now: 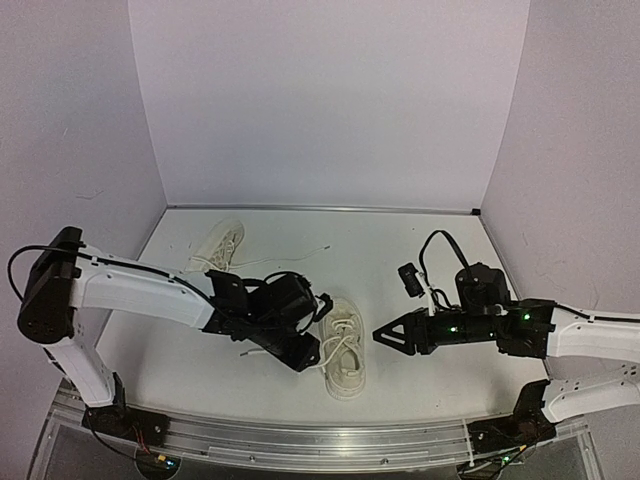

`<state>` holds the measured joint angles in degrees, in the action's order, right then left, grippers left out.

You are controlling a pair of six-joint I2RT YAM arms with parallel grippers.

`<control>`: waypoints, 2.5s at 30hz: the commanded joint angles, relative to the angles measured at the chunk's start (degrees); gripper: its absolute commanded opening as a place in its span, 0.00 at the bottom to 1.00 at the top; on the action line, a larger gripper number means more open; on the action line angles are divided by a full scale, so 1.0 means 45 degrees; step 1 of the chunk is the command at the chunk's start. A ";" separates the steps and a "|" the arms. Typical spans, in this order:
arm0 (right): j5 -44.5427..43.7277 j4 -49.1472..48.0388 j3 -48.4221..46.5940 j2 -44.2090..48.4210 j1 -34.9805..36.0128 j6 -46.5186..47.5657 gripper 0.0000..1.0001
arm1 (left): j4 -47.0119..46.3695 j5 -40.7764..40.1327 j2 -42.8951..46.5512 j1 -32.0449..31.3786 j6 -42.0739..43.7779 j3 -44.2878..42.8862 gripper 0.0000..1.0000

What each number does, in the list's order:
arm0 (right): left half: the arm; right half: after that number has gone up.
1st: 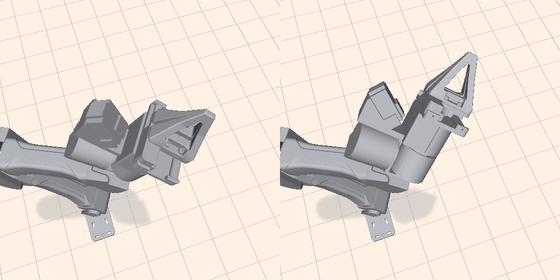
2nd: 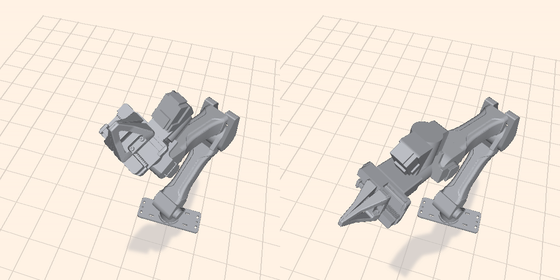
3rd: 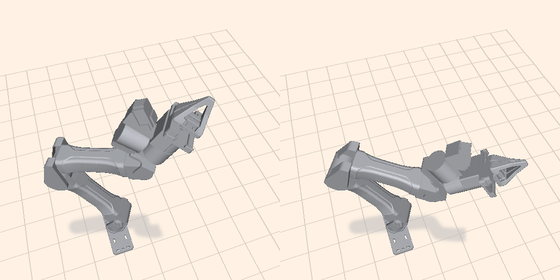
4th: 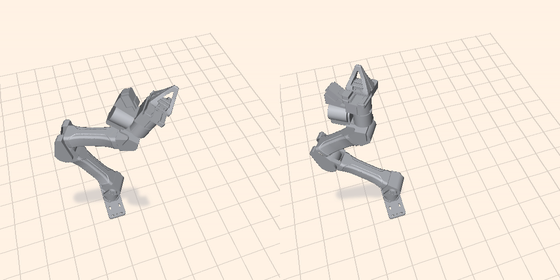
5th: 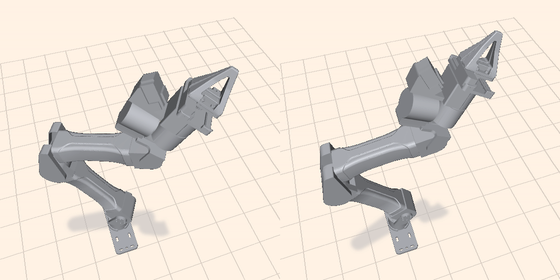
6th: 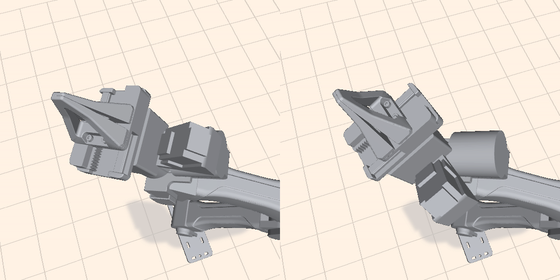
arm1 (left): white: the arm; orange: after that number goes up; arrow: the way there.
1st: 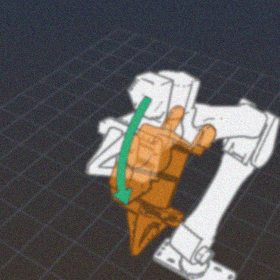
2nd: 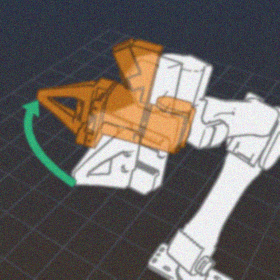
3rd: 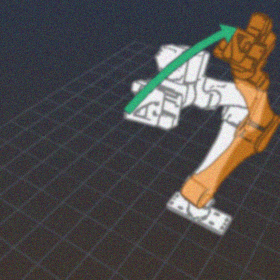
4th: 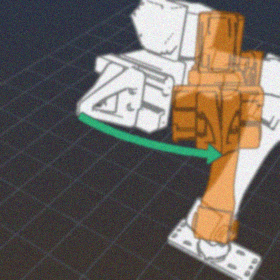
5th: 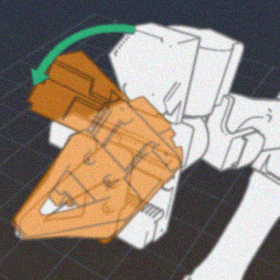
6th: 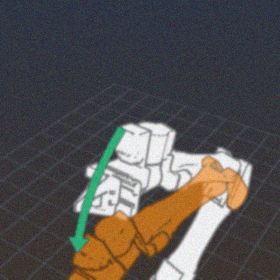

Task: Tie the shoes

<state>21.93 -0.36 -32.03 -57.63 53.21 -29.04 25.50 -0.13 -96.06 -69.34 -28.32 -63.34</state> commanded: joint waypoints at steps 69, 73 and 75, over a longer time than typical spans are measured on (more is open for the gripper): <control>-0.0596 -0.0134 -0.0073 0.0171 0.0117 0.0046 0.46 | -0.8559 -0.0113 -0.1485 -0.0130 -0.3352 0.3489 0.22; -0.0615 -0.0134 -0.0079 0.0159 0.0115 0.0028 0.46 | -0.9005 -0.0024 -0.1506 0.0020 -0.3407 0.3664 0.28; -0.0616 -0.0134 -0.0088 0.0150 0.0104 0.0027 0.46 | -0.9246 -0.0009 -0.1557 0.0085 -0.3430 0.3719 0.28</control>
<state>20.19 -0.18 -31.70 -56.55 53.43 -28.99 -10.49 -0.71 -102.51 -69.81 -43.51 -47.05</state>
